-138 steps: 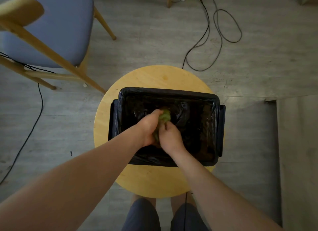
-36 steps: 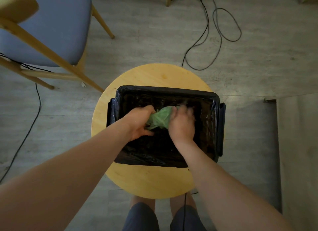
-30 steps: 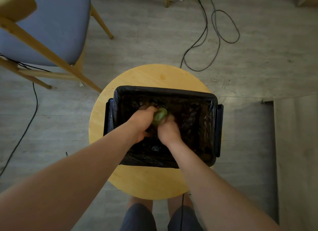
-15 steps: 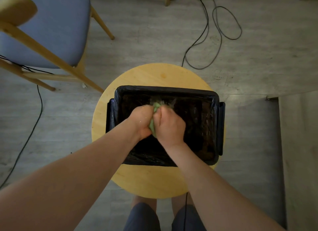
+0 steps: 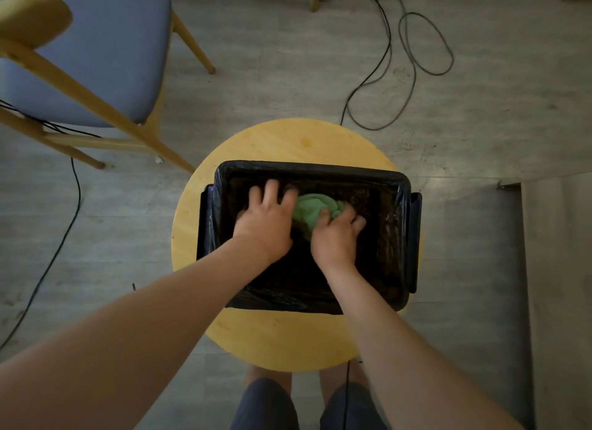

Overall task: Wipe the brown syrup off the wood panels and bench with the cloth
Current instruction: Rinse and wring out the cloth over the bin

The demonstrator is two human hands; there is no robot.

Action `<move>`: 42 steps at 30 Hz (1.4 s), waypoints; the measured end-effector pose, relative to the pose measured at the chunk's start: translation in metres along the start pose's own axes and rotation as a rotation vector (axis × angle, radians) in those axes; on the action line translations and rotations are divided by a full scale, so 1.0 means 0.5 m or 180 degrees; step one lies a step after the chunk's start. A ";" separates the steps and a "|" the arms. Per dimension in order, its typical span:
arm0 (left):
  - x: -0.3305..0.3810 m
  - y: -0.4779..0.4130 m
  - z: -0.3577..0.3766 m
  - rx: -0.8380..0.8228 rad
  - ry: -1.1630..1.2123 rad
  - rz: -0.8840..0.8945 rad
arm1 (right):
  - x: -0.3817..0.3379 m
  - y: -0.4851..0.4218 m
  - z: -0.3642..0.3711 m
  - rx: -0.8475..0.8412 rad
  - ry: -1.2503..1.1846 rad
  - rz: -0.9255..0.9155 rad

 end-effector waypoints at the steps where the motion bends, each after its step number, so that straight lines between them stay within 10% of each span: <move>1: 0.001 -0.004 0.006 -0.0038 -0.0087 0.0097 | 0.002 0.000 0.002 -0.0060 -0.0074 -0.0004; 8: 0.005 -0.051 0.013 -0.0524 0.0439 0.0334 | -0.013 0.015 -0.028 -0.1157 -0.1279 -0.0179; 12: -0.016 -0.031 -0.008 -0.0614 0.2003 0.0133 | 0.004 -0.008 -0.047 -0.0444 -0.1819 0.0351; 19: 0.010 0.017 -0.009 -0.2005 0.4728 -0.0232 | 0.001 -0.013 -0.046 -0.0801 -0.2505 0.1119; 33: -0.004 0.020 -0.013 -0.1738 0.2778 0.0215 | -0.001 -0.024 -0.068 -0.0953 -0.2223 0.0574; 42: 0.011 0.000 -0.038 -0.1296 0.1833 0.0425 | -0.021 -0.062 -0.104 -0.1708 -0.2720 0.1500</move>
Point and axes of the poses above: each hand's wrist, its own y-axis away from the middle knuckle, its own z-axis out of the palm, x = y × z, the point moved 1 cm from there along -y, towards the middle knuckle, and after that the axes turned 15 degrees about -z, right-handed, at the moved point
